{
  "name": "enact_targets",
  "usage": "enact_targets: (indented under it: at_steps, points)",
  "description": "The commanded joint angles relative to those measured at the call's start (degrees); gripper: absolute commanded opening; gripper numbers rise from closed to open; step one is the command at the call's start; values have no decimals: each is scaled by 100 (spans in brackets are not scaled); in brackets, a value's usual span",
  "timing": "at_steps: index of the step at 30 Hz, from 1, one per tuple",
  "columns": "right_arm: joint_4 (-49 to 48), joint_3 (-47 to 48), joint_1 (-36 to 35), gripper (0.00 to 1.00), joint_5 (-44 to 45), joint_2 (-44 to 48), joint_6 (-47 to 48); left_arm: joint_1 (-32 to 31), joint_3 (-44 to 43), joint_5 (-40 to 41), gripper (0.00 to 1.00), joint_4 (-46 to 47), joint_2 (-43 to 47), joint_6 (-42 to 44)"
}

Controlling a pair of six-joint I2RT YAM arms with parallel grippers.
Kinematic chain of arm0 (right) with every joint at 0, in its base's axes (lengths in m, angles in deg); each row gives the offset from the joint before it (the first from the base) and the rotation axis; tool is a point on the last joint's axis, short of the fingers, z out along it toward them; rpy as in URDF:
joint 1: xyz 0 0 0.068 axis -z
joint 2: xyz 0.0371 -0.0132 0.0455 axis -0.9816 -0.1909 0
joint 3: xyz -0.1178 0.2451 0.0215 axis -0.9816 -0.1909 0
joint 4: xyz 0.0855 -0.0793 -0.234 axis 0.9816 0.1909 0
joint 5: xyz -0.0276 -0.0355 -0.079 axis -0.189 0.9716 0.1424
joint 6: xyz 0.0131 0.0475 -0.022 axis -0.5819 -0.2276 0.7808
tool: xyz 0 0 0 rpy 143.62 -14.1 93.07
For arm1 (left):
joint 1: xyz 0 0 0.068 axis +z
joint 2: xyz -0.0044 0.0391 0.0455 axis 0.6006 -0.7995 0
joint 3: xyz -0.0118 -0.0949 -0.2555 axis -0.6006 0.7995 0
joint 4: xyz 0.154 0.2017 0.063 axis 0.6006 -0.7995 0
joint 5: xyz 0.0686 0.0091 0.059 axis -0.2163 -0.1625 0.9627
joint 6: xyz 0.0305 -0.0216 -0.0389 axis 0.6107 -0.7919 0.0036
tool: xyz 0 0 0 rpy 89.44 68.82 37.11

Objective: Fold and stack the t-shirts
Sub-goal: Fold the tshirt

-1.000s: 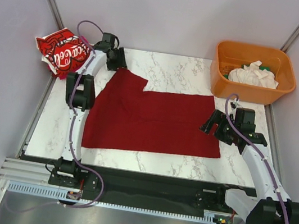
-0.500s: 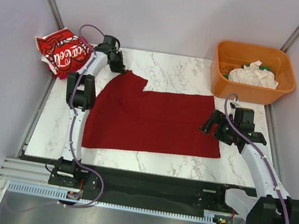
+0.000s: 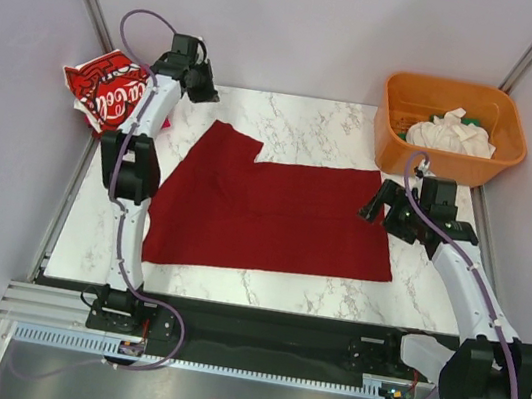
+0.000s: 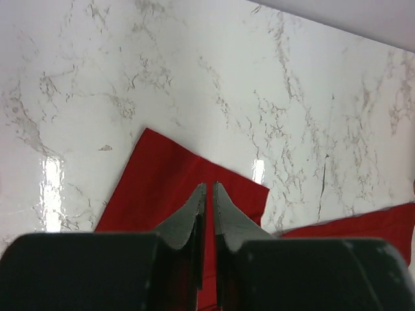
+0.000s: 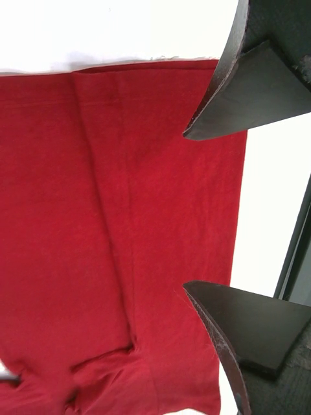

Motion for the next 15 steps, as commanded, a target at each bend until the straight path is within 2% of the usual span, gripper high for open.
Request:
enact_targets:
  at_steps: [1,3,5,11,15]
  points:
    - [-227,395,-40,98,24,-134,-211,8,47,179,17,64,302,270]
    - [-227,466,-84,98,-12,-170,-203,-1,47,310,66,55,179,358]
    - [-192,475,-93,98,32,-126,-168,-1,56,399,92,47,-84,534]
    - [-174,317,-101,98,50,-55,-142,-88,214,390,95,47,-586,648]
    - [-156,282,-102,98,93,-82,-19,-246,144,714,96,47,-797,762]
